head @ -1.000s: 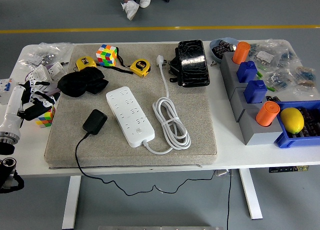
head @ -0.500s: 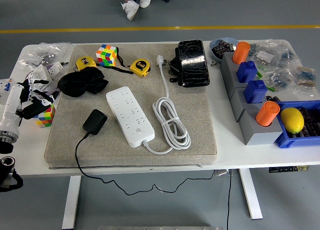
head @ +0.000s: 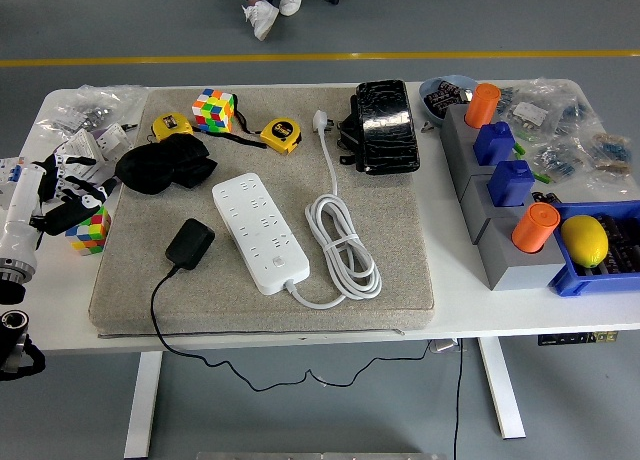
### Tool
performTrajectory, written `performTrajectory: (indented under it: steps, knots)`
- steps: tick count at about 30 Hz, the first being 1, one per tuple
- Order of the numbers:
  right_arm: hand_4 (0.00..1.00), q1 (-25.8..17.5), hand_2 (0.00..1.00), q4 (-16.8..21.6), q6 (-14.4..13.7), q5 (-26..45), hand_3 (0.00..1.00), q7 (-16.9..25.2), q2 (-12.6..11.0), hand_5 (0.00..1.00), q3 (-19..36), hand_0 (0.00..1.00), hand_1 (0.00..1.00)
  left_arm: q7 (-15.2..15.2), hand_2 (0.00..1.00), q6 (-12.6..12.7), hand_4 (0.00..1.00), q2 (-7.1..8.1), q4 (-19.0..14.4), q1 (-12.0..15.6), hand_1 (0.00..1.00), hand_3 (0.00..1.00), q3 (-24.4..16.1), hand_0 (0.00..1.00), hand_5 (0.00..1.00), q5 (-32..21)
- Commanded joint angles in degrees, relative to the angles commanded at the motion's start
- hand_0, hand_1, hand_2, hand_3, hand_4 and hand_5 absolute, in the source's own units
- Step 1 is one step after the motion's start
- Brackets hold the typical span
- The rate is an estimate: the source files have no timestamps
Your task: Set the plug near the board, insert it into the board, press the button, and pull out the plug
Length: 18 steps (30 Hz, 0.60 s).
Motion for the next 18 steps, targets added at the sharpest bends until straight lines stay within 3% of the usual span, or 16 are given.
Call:
performTrajectory:
  steps: [18]
  knots:
    - [0.892,0.1,0.608,0.3,0.1,-0.6,0.522,-0.2,-0.4,0.439,-0.2,0.555,0.645,0.0,0.378,-0.1,0.833,0.18,0.5,-0.7,0.248,0.594,-0.1,0.217,0.297,0.2]
